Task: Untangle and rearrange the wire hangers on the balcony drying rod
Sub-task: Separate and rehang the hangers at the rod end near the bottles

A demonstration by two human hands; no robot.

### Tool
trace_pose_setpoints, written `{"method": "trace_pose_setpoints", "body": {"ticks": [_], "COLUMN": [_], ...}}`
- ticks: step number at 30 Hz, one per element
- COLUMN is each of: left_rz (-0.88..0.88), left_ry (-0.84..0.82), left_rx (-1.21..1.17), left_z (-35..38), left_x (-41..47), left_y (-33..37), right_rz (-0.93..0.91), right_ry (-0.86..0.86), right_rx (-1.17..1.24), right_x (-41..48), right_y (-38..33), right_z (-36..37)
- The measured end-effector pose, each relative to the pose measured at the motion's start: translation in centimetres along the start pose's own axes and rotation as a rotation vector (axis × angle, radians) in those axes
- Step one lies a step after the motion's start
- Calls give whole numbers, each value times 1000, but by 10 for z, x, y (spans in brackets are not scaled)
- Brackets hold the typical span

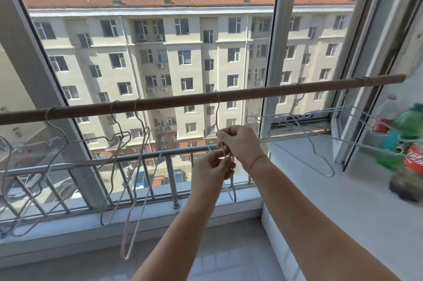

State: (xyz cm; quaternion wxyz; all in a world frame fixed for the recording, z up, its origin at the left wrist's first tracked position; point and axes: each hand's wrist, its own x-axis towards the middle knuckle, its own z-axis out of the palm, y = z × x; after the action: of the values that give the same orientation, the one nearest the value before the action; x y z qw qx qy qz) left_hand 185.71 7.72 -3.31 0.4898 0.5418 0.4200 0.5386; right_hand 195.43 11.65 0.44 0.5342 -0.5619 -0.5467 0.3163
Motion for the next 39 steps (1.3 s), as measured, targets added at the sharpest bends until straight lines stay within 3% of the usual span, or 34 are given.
{"method": "trace_pose_setpoints", "body": {"ticks": [6, 10, 16, 22, 28, 36, 39], "left_rz": [43, 238, 378, 305, 226, 6, -103], "left_ry": [161, 290, 201, -3, -49, 34, 26], "left_rx": [222, 326, 272, 141, 52, 37, 55], "left_z": [1, 23, 90, 190, 278, 320, 325], "left_x": [3, 0, -11, -10, -4, 25, 40], "left_y": [-6, 10, 35, 37, 19, -1, 0], "right_rz": [-27, -65, -146, -155, -158, -2, 16], "right_ry": [-1, 130, 342, 490, 436, 283, 201], "right_rx": [-39, -87, -196, -477, -666, -581, -424], "right_x": [-13, -18, -13, -5, 5, 15, 16], "right_y": [5, 11, 20, 45, 79, 101, 105], "right_z": [-26, -74, -175, -269, -324, -335, -327]}}
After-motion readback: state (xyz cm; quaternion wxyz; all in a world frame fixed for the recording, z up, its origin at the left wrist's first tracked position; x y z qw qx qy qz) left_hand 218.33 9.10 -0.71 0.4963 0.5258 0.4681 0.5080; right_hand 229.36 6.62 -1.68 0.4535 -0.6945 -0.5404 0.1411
